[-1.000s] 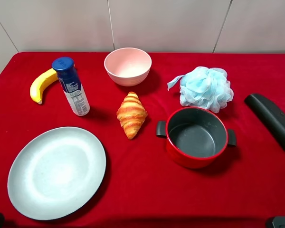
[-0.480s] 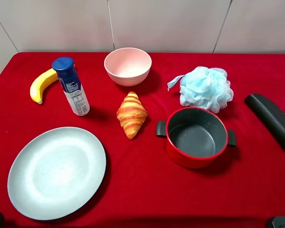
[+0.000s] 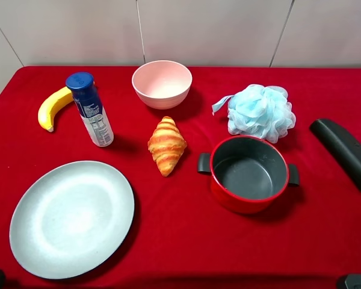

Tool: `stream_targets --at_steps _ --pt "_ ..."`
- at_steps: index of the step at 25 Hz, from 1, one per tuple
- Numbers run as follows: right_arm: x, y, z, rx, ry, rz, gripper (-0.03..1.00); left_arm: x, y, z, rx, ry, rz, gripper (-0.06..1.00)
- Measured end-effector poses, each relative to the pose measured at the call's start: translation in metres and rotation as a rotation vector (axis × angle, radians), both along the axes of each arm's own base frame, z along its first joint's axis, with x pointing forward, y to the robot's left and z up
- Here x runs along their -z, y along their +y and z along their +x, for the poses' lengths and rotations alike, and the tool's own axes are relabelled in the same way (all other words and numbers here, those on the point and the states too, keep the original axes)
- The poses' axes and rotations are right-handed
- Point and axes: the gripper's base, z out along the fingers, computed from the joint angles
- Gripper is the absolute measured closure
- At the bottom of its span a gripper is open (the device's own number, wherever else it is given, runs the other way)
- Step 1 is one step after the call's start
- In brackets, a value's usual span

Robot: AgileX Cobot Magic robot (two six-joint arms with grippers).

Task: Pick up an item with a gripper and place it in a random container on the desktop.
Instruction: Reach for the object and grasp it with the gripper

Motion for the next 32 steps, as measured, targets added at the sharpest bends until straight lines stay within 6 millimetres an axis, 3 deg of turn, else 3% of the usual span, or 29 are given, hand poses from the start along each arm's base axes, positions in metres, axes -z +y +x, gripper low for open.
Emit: stream_targets --at_steps 14,22,32 --pt "-0.008 0.003 0.035 -0.012 0.129 -0.002 0.27 0.000 0.000 0.000 0.000 0.000 0.000 -0.04" --pt "-0.013 0.006 0.078 -0.018 0.243 -0.004 0.27 0.000 0.000 0.000 0.000 0.000 0.000 -0.04" --pt "0.013 0.017 0.145 -0.053 0.418 -0.035 0.27 0.000 0.000 0.000 0.000 0.000 0.000 -0.04"
